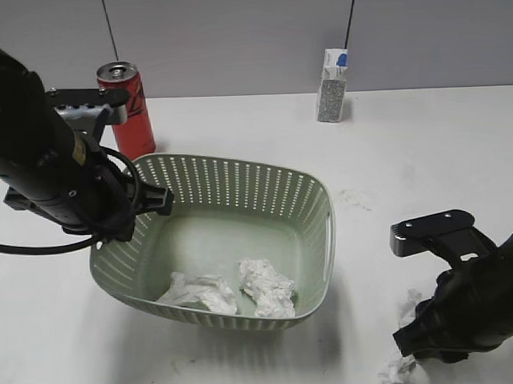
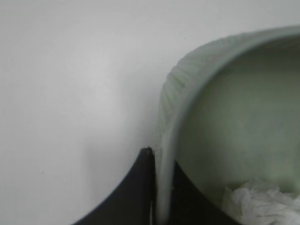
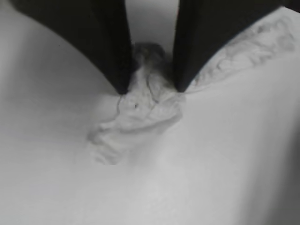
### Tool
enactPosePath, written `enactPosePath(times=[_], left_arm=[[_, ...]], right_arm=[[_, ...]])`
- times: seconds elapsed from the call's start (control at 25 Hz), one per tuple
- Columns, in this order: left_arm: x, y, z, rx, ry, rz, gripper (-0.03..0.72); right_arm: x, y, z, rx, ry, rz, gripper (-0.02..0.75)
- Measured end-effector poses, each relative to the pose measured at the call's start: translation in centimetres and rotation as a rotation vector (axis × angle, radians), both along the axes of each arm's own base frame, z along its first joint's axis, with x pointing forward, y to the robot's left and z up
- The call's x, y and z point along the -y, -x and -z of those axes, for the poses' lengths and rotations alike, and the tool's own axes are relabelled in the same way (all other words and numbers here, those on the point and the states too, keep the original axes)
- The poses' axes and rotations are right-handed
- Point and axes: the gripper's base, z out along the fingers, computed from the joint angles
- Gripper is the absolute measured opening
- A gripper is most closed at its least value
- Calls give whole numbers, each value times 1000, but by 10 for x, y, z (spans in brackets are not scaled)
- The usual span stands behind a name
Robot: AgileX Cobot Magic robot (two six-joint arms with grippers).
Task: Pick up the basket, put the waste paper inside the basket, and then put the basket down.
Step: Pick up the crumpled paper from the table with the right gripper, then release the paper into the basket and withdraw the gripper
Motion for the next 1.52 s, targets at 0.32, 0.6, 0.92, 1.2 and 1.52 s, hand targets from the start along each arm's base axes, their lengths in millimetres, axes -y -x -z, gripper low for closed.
enactPosePath(times=[0.32, 0.6, 0.92, 1.2, 1.52], left_arm=[[0, 0, 0, -3, -1, -1, -1], [0, 0, 0, -3, -1, -1, -1], [0, 0, 0, -3, -1, -1, -1], [0, 0, 0, -4, -2, -1, -1], [-1, 2, 1, -20, -12, -5, -1]], right_arm=[[-5, -5, -31, 90, -76, 7, 3], [-16, -17, -165, 533, -266, -157, 1], [-59, -52, -195, 506, -425, -223, 1], [-128, -55, -111, 223, -290, -509, 223], [-133, -70, -129, 267, -227, -502, 642]])
